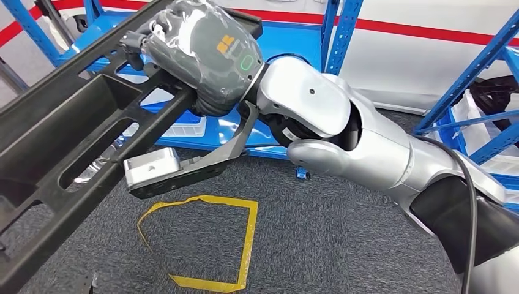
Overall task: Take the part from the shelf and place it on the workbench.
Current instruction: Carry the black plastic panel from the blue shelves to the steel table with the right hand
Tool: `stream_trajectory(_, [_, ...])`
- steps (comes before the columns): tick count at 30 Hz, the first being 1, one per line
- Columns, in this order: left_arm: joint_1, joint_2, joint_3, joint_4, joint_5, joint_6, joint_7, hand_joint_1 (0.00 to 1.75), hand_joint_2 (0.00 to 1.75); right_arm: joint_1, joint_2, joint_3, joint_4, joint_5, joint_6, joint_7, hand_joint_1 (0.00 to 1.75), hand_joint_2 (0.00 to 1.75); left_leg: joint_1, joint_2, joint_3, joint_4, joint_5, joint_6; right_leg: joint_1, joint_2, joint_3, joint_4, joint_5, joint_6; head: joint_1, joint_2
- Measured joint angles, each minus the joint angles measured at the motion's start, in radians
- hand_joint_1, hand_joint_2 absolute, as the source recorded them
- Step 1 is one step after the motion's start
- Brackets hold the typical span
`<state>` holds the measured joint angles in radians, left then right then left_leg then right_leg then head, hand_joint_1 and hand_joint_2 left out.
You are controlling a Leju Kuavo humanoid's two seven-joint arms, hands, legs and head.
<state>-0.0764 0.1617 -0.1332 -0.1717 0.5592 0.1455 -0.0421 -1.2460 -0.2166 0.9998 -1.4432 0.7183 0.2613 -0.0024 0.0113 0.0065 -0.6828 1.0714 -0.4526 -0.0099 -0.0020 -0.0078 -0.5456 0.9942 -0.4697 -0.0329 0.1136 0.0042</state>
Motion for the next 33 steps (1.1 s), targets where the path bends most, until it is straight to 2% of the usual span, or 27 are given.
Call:
stream_trajectory(2, [0.001,0.001,0.000,0.000,0.000,-0.001,0.000,0.00,1.75,0.000,0.003,0.000,0.002,0.004,0.000,0.000,1.75,1.75,0.006,-0.001,-0.041,0.117,-0.077,-0.011,-0.002,-0.001,-0.013,-0.002,0.013,-0.004,0.000,0.000])
stream_trajectory(3, [0.001,0.001,0.000,0.000,0.000,-0.001,0.000,0.00,1.75,0.001,0.005,0.000,0.004,0.007,0.000,-0.001,1.75,1.75,0.009,-0.001,-0.059,0.174,-0.100,-0.017,-0.003,-0.002,-0.020,0.000,0.017,-0.003,0.000,0.000])
stream_trajectory(4, [0.002,0.001,0.000,0.000,-0.001,-0.001,0.001,0.00,1.75,0.002,0.006,0.001,0.005,0.010,0.001,-0.002,1.75,1.75,0.012,-0.001,-0.065,0.206,-0.105,-0.022,-0.005,-0.004,-0.027,0.003,0.020,-0.001,0.000,0.000])
stream_trajectory(5, [0.002,0.001,0.000,0.000,-0.001,-0.001,0.002,0.00,1.75,0.003,0.008,0.001,0.007,0.013,0.003,-0.004,1.75,1.75,0.016,0.000,-0.055,0.202,-0.090,-0.028,-0.007,-0.008,-0.033,0.007,0.021,0.001,0.000,0.000])
stream_trajectory(6, [0.002,0.001,-0.001,0.000,-0.001,-0.001,0.002,0.00,1.75,0.004,0.009,0.001,0.009,0.016,0.005,-0.005,1.75,1.75,0.019,0.004,-0.026,0.160,-0.062,-0.033,-0.010,-0.012,-0.039,0.013,0.020,0.004,0.000,0.000])
stream_trajectory(8, [-0.001,0.001,-0.001,0.000,-0.001,-0.002,0.003,0.00,1.75,0.003,0.014,0.001,0.012,0.019,0.008,-0.006,1.75,1.75,0.019,0.029,0.048,0.034,-0.018,-0.044,-0.013,-0.022,-0.047,0.029,0.015,0.014,-0.004,0.000])
stream_trajectory(9, [-0.003,0.002,-0.001,0.000,-0.002,-0.003,0.003,0.00,1.75,0.002,0.015,0.001,0.013,0.019,0.009,-0.006,1.75,1.75,0.016,0.041,0.072,-0.010,-0.010,-0.043,-0.012,-0.027,-0.050,0.035,0.012,0.021,-0.006,0.000])
stream_trajectory(10, [-0.005,0.001,-0.001,0.000,-0.002,-0.003,0.003,0.00,1.75,0.002,0.017,0.001,0.015,0.019,0.011,-0.006,1.75,1.75,0.012,0.048,0.081,-0.031,-0.012,-0.039,-0.008,-0.033,-0.053,0.041,0.011,0.026,-0.008,0.000])
stream_trajectory(11, [-0.006,0.002,-0.001,0.000,-0.003,-0.003,0.004,0.00,1.75,0.001,0.017,0.001,0.016,0.019,0.013,-0.007,1.75,1.75,0.008,0.044,0.081,-0.033,-0.014,-0.030,-0.005,-0.041,-0.054,0.043,0.012,0.030,-0.010,0.000])
stream_trajectory(12, [-0.006,0.002,-0.002,0.000,-0.003,-0.003,0.005,0.00,1.75,0.001,0.018,0.001,0.018,0.019,0.015,-0.007,1.75,1.75,0.010,0.034,0.077,-0.034,-0.013,-0.020,-0.004,-0.049,-0.054,0.045,0.012,0.033,-0.009,0.000])
stream_trajectory(14, [-0.004,0.001,-0.002,0.000,-0.004,-0.003,0.006,0.00,1.75,0.000,0.018,0.002,0.023,0.019,0.019,-0.008,1.75,1.75,0.012,0.014,0.072,-0.037,-0.007,-0.001,-0.007,-0.041,-0.064,0.065,-0.008,0.040,-0.009,0.000])
stream_trajectory(16, [-0.003,0.001,-0.002,0.000,-0.005,-0.003,0.007,0.00,1.75,0.000,0.018,0.002,0.027,0.019,0.021,-0.008,1.75,1.75,0.013,-0.004,0.067,-0.041,0.000,0.018,-0.009,-0.012,-0.104,0.154,-0.065,0.042,-0.007,0.000])
stream_trajectory(18, [-0.003,0.001,-0.003,0.000,-0.005,-0.003,0.008,0.00,1.75,0.004,0.018,0.002,0.031,0.019,0.023,-0.008,1.75,1.75,0.009,-0.024,0.060,-0.041,0.004,0.028,-0.008,0.002,-0.166,0.287,-0.119,0.038,-0.007,0.000])
stream_trajectory(19, [-0.003,0.000,-0.003,0.000,-0.006,-0.004,0.009,0.00,1.75,0.007,0.018,0.002,0.033,0.019,0.024,-0.009,1.75,1.75,0.007,-0.035,0.058,-0.040,0.005,0.030,-0.006,0.005,-0.187,0.328,-0.125,0.035,-0.006,0.000])
stream_trajectory(20, [-0.002,0.000,-0.003,0.000,-0.006,-0.004,0.010,0.00,1.75,0.009,0.018,0.002,0.036,0.019,0.026,-0.009,1.75,1.75,0.004,-0.047,0.057,-0.040,0.006,0.031,-0.004,0.007,-0.191,0.333,-0.111,0.030,-0.006,0.000])
stream_trajectory(21, [-0.001,-0.001,-0.003,0.000,-0.006,-0.004,0.011,0.00,1.75,0.010,0.018,0.003,0.038,0.019,0.027,-0.009,1.75,1.75,0.001,-0.059,0.057,-0.040,0.006,0.032,-0.002,0.011,-0.178,0.301,-0.081,0.023,-0.006,0.000])
stream_trajectory(22, [0.000,-0.001,-0.003,0.000,-0.007,-0.005,0.012,0.00,1.75,0.010,0.018,0.003,0.039,0.019,0.027,-0.009,1.75,1.75,-0.001,-0.072,0.057,-0.040,0.006,0.032,0.001,0.021,-0.151,0.239,-0.040,0.014,-0.006,0.000])
stream_trajectory(24, [-0.002,-0.004,-0.004,0.000,-0.007,-0.006,0.012,0.00,1.75,0.004,0.021,0.003,0.044,0.019,0.028,-0.009,1.75,1.75,-0.004,-0.094,0.053,-0.039,0.008,0.029,0.003,0.055,-0.097,0.123,0.015,-0.002,-0.009,0.000])
stream_trajectory(25, [-0.003,-0.005,-0.006,0.000,-0.007,-0.006,0.012,0.00,1.75,0.001,0.022,0.005,0.046,0.019,0.028,-0.009,1.75,1.75,-0.001,-0.104,0.048,-0.039,0.011,0.026,0.003,0.067,-0.083,0.092,0.026,-0.006,-0.010,0.000])
stream_trajectory(26, [-0.004,-0.006,-0.007,0.000,-0.006,-0.007,0.012,0.00,1.75,-0.002,0.024,0.006,0.049,0.019,0.028,-0.009,1.75,1.75,0.002,-0.114,0.043,-0.039,0.014,0.021,0.003,0.072,-0.080,0.082,0.027,-0.006,-0.010,0.000])
stream_trajectory(28, [-0.001,-0.006,-0.011,0.000,-0.006,-0.007,0.012,0.00,1.75,-0.004,0.026,0.009,0.053,0.019,0.028,-0.009,1.75,1.75,0.009,-0.130,0.035,-0.043,0.019,0.010,0.001,0.053,-0.072,0.060,0.030,-0.006,-0.005,0.000])
stream_trajectory(30, [0.005,-0.008,-0.015,0.000,-0.005,-0.008,0.012,0.00,1.75,-0.004,0.031,0.010,0.054,0.019,0.028,-0.010,1.75,1.75,0.004,-0.094,0.017,-0.019,0.000,-0.002,-0.005,0.032,-0.054,0.023,0.032,-0.007,-0.006,0.000])
stream_trajectory(32, [0.004,-0.009,-0.016,0.000,-0.005,-0.010,0.011,0.00,1.75,-0.004,0.036,0.011,0.056,0.019,0.028,-0.010,1.75,1.75,0.004,-0.035,-0.031,0.079,-0.047,-0.015,-0.007,0.008,-0.047,0.005,0.034,-0.007,-0.010,0.000])
stream_trajectory(33, [0.002,-0.009,-0.017,0.000,-0.005,-0.010,0.011,0.00,1.75,-0.002,0.036,0.012,0.057,0.019,0.028,-0.010,1.75,1.75,0.008,-0.022,-0.060,0.139,-0.067,-0.021,-0.007,-0.005,-0.048,0.005,0.033,-0.007,-0.010,0.000])
